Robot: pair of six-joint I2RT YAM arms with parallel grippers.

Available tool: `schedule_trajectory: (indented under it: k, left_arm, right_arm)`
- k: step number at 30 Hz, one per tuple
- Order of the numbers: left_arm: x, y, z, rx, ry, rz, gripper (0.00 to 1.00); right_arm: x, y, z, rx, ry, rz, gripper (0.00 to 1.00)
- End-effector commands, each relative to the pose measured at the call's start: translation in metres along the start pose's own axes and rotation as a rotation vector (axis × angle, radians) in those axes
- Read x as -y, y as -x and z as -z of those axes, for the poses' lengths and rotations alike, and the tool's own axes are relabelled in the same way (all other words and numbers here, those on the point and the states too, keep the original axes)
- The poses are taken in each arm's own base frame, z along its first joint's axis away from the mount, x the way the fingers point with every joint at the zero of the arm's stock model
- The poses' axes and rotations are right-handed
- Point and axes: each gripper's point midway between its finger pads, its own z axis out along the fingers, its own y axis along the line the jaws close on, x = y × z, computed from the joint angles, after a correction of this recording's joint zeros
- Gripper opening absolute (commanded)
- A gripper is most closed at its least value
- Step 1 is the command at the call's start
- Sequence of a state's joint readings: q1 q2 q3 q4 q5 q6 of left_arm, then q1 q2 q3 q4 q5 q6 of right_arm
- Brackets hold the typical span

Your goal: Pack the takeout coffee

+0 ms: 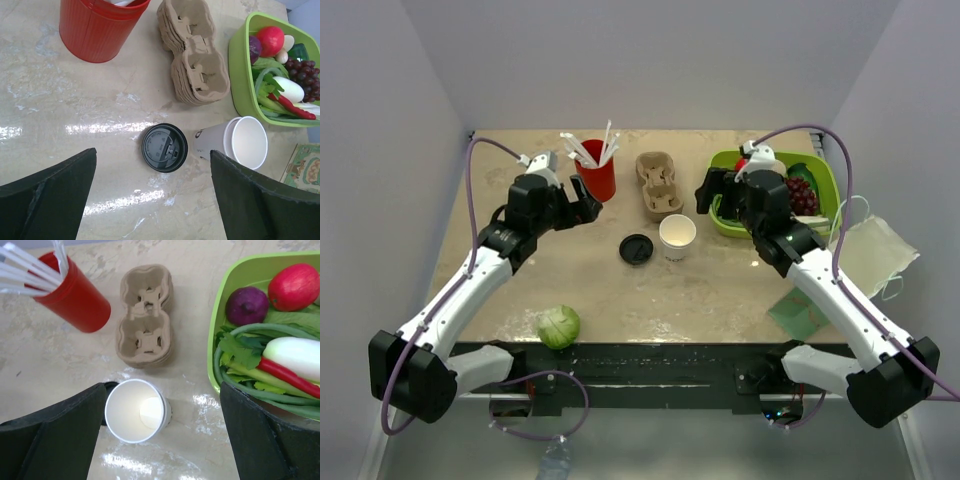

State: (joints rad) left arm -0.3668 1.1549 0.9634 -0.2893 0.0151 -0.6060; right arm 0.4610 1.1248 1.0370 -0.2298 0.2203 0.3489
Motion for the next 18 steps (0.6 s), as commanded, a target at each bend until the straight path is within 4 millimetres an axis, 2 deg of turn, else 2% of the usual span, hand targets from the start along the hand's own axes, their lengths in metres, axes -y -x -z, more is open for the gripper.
schedule_trajectory:
  k: [1, 2, 4, 5, 6, 8, 13, 18]
  left_arm:
    - [0.008, -0.003, -0.005, -0.005, -0.066, -0.02, 1.0]
    - [0.012, -0.006, -0.005, -0.021, -0.09, -0.025, 1.0]
    - [0.018, -0.011, -0.008, -0.043, -0.125, -0.031, 1.0]
    - [0.023, -0.015, -0.008, -0.063, -0.158, -0.033, 1.0]
    - [0.026, -0.016, -0.01, -0.067, -0.179, -0.034, 1.0]
    - [0.033, -0.021, -0.011, -0.089, -0.224, -0.034, 1.0]
    - [0.037, -0.035, -0.019, -0.131, -0.258, 0.003, 0.99]
    - [0.047, -0.051, -0.026, -0.182, -0.302, 0.003, 1.0]
  right_arm:
    - [-0.02, -0.016, 0.005, -0.122, 0.12, 0.058, 0.98]
    - [-0.019, -0.032, 0.006, -0.204, 0.117, 0.072, 0.98]
    - [-0.022, -0.045, -0.003, -0.297, 0.124, 0.094, 0.93]
    - [-0.02, -0.055, -0.004, -0.35, 0.115, 0.103, 0.88]
    - [-0.019, -0.062, -0.012, -0.386, 0.102, 0.108, 0.85]
    - [-0.023, -0.07, -0.018, -0.426, 0.12, 0.1, 0.78]
    - [-0.029, -0.088, -0.033, -0.504, 0.14, 0.109, 0.67]
    - [-0.022, -0.105, -0.04, -0.569, 0.1, 0.115, 0.64]
